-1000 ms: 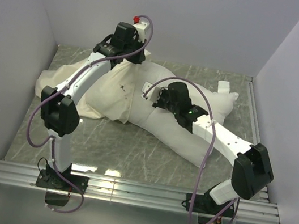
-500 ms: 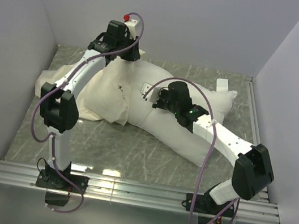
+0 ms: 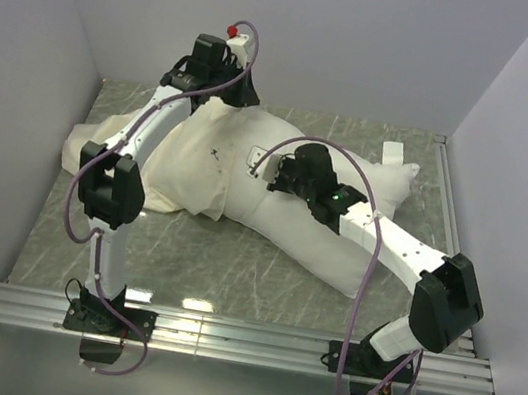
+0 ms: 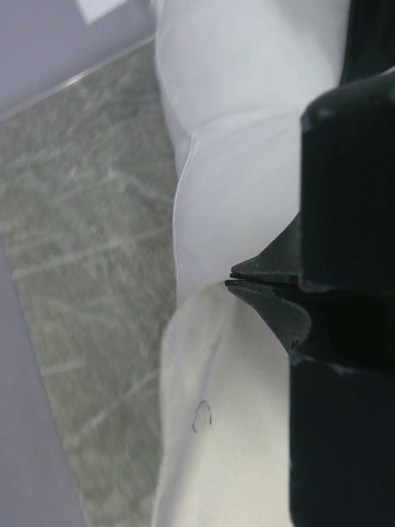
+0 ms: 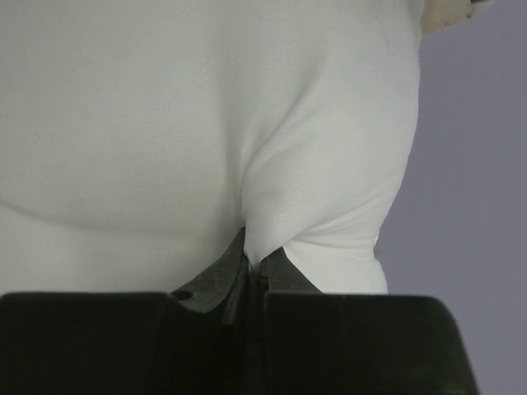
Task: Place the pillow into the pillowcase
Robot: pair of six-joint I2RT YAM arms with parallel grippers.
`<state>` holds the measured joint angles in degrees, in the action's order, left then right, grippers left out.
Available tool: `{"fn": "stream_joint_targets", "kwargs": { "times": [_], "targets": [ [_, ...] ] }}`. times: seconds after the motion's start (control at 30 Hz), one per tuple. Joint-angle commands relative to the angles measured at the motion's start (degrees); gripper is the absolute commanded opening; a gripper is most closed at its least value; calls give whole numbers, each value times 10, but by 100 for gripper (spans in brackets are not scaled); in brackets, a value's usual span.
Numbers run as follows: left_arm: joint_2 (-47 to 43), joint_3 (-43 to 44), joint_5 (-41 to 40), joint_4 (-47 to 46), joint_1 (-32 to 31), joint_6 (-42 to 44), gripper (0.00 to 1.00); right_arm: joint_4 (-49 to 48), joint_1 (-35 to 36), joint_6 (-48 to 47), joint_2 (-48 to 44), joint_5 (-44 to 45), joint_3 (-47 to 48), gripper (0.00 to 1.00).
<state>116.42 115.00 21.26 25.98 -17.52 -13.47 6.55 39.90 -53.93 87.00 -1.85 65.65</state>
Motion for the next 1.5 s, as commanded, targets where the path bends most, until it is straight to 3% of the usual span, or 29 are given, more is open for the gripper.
{"fn": "stream_joint_targets", "kwargs": {
  "times": [0.0,0.13,0.3,0.4,0.5,0.57,0.7,0.73,0.77,0.83,0.9,1.0,1.03,1.17,1.3,1.47],
  "targets": [
    [-20,27,178,-34,-21,-46,0,-58,17,-14,-3,-3,30,0],
    [-17,-5,250,-27,-44,-91,0,-65,17,3,5,8,55,0],
    [-66,-157,372,-190,-57,-247,0,-91,11,39,-11,18,71,0],
    [-94,-220,381,-229,-79,-287,0,-99,2,65,-24,12,72,0],
    [-105,-211,315,-219,-70,-271,0,-104,-1,73,-39,10,57,0],
    [-86,-149,232,-148,-67,-215,4,-97,-3,76,-40,11,52,0],
    [-63,-40,174,-73,-60,-140,37,-71,-31,118,-18,3,70,0],
    [-67,-32,150,-62,-57,-125,45,-62,-39,130,-11,0,88,0],
    [-86,-31,102,-54,-50,-101,59,-46,-46,156,-2,-5,99,0],
    [-122,-76,60,-58,-10,-87,68,-13,-67,179,18,-20,122,0],
    [-208,-146,30,-94,41,-73,68,6,-73,203,28,-30,128,0],
    [-353,-312,-50,-120,54,27,74,21,-77,223,40,-40,133,0],
    [-386,-389,-55,-116,54,41,76,28,-77,228,42,-50,137,0],
    [-503,-509,-81,-20,17,78,77,67,-89,290,81,-77,185,0],
    [-517,-581,-140,4,-58,56,77,118,-116,379,146,-133,265,0],
    [-435,-592,-183,31,-95,24,70,166,-137,490,202,-187,360,0]
  ]
}}
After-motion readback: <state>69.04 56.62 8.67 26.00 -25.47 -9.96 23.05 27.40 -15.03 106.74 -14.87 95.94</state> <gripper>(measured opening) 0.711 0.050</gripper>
